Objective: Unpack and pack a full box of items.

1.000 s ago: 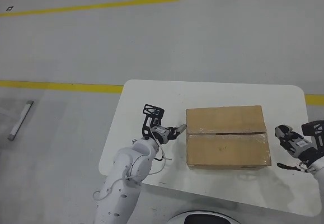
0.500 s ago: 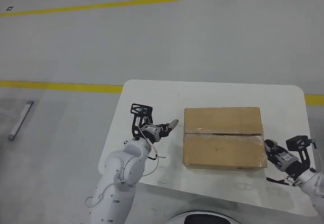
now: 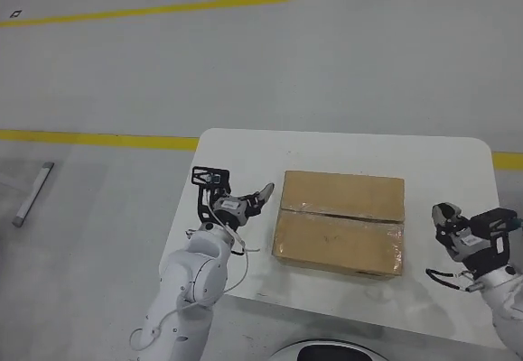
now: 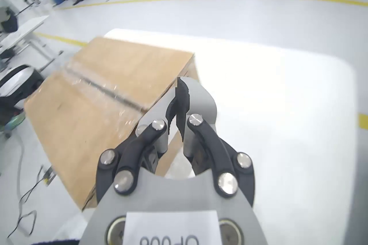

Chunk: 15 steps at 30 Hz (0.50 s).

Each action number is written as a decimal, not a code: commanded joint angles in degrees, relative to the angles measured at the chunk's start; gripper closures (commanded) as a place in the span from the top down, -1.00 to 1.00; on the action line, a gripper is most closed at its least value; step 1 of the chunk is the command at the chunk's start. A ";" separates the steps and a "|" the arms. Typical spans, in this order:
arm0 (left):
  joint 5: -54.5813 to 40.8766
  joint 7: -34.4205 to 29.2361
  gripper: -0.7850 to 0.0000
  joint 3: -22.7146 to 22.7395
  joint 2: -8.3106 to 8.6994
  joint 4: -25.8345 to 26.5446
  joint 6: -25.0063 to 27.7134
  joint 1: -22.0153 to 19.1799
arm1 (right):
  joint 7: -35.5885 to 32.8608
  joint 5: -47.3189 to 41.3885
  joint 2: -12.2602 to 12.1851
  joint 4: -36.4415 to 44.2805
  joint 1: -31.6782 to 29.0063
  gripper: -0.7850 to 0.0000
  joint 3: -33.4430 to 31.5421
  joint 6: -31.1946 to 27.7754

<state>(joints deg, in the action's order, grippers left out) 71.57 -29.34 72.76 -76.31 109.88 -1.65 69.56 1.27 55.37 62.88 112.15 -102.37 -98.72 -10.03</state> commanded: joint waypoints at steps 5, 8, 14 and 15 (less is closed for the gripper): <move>13.43 0.84 1.00 -0.94 0.42 4.88 -0.98 2.14 | -1.39 4.11 0.54 13.05 -6.80 -1.00 -5.56 11.72; 17.55 0.16 1.00 -1.36 0.53 6.67 -1.21 3.09 | -1.83 6.13 0.86 16.72 -10.64 -1.00 -7.27 14.02; 19.90 0.82 1.00 -2.36 0.47 8.08 -1.87 5.58 | 2.24 14.35 1.12 16.72 -15.79 -1.00 -10.05 11.62; 19.73 1.09 1.00 -2.32 0.46 8.21 -1.96 5.92 | 3.26 14.47 1.21 15.91 -16.28 -1.00 -10.23 11.33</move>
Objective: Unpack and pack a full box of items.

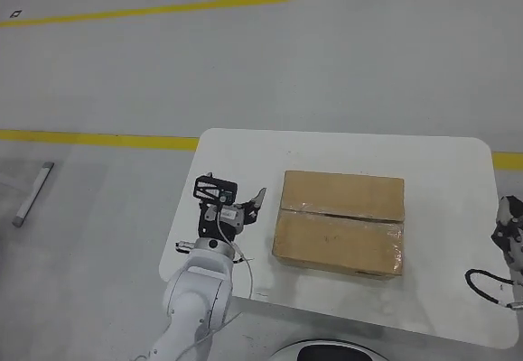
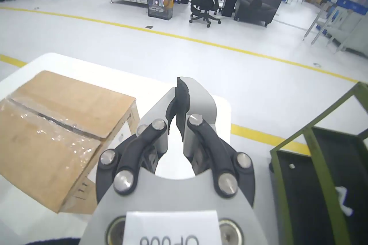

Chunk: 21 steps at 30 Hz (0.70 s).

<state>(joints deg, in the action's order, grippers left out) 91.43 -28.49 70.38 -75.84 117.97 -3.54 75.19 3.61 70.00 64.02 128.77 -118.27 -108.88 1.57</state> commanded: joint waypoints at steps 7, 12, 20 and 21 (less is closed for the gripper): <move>-0.86 0.62 1.00 0.31 -0.11 0.18 0.35 1.48 | 4.85 -3.70 0.81 -4.31 -3.49 -1.00 -3.51 -1.27; -1.99 -0.91 1.00 0.06 -0.18 -0.31 1.92 1.01 | 3.56 -7.18 1.04 -5.30 -3.52 1.00 -4.72 -3.01; -1.99 -0.91 1.00 0.06 -0.18 -0.31 1.92 1.02 | 3.56 -7.17 1.04 -5.30 -3.52 -0.11 -4.72 -3.00; -1.99 -0.91 1.00 0.06 -0.18 -0.31 1.92 1.02 | 3.56 -7.17 1.04 -5.30 -3.52 0.08 -4.72 -3.00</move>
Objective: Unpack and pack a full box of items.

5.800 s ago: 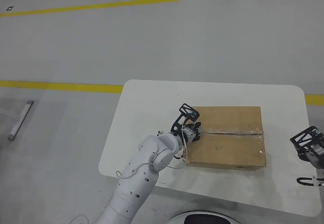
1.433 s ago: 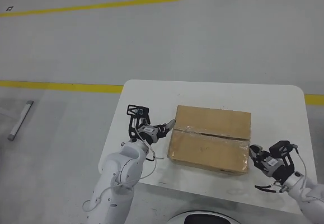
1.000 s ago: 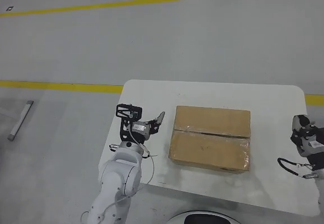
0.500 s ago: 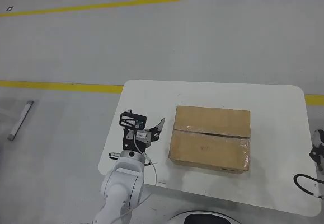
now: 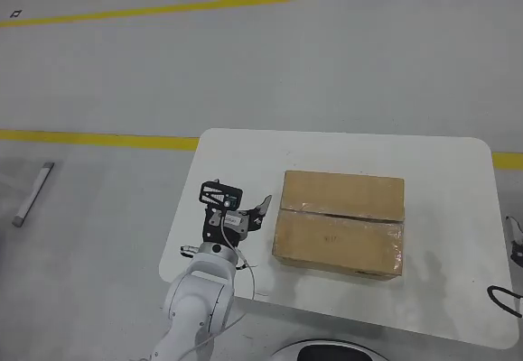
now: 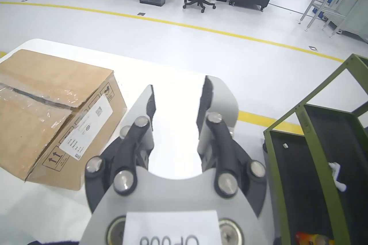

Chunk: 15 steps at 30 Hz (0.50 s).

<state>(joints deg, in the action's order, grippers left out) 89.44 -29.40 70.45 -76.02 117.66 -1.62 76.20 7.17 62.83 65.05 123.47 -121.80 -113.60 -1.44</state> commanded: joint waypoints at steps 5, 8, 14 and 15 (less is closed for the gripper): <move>0.00 0.00 1.00 0.00 0.00 0.00 0.00 0.00 | 0.00 0.00 0.00 0.00 0.00 0.65 0.00 0.00; 0.00 0.00 1.00 0.00 0.00 0.00 0.00 0.00 | 0.00 0.00 0.00 0.00 0.00 0.89 0.00 0.00; 0.00 0.00 1.00 0.00 0.00 0.00 0.00 0.00 | 0.00 0.00 0.00 0.00 0.00 1.00 0.00 0.00; 0.00 0.00 1.00 0.00 0.00 0.00 0.00 0.00 | 0.00 0.00 0.00 0.00 0.00 1.00 0.00 0.00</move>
